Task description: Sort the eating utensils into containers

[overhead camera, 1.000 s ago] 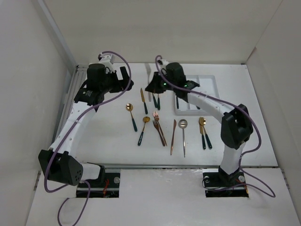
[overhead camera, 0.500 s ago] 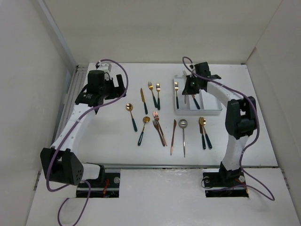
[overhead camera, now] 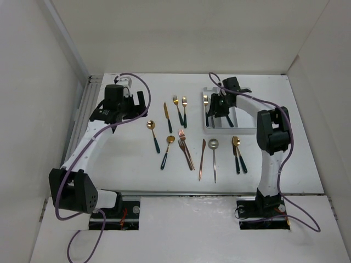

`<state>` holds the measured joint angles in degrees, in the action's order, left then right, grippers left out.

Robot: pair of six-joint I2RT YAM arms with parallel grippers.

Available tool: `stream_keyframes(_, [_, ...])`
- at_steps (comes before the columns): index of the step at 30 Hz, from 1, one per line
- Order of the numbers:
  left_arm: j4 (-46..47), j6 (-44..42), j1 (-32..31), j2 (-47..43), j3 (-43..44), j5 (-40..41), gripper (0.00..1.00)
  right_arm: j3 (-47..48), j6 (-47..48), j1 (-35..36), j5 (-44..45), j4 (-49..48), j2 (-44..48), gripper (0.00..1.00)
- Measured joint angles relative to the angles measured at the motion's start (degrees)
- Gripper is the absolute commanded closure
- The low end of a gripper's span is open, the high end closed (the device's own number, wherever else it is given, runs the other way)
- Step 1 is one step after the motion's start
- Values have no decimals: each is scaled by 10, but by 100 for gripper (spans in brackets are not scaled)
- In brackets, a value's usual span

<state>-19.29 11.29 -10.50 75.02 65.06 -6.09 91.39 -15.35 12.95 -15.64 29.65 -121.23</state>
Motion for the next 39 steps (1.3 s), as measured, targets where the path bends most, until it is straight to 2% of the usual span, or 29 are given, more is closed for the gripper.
stream_keyframes(6, [-25,-17,-12,47,-12,-12,0,4,-5,5,3,6,5,44])
stream_keyframes(7, [-32,-21,-16,59,-15,-11,9,4,-9,5,5,10,9,44])
stream_keyframes(8, [-39,-25,-19,70,-18,-10,14,4,-11,6,6,13,13,42])
stream_keyframes(12, [-54,-45,-34,114,-23,-6,24,4,-26,10,26,21,48,40])
stream_keyframes(14, [-56,-50,-40,138,-21,-4,24,8,-29,18,45,28,73,37])
stream_keyframes(17, [-63,-52,-51,178,-7,-7,19,20,-28,40,78,37,109,37])
stream_keyframes(21, [-64,-53,-86,194,-5,-12,18,24,-30,67,96,41,155,37])
stream_keyframes(25, [-62,-52,-126,197,-9,1,26,9,-38,74,108,45,192,37])
stream_keyframes(29, [-64,-48,-130,215,-16,29,30,-11,-46,74,125,48,224,37])
stream_keyframes(35, [-74,-47,-130,277,6,45,32,-30,-50,74,146,50,254,36])
stream_keyframes(39, [-75,-46,-146,278,7,37,36,-34,-50,74,159,52,269,36])
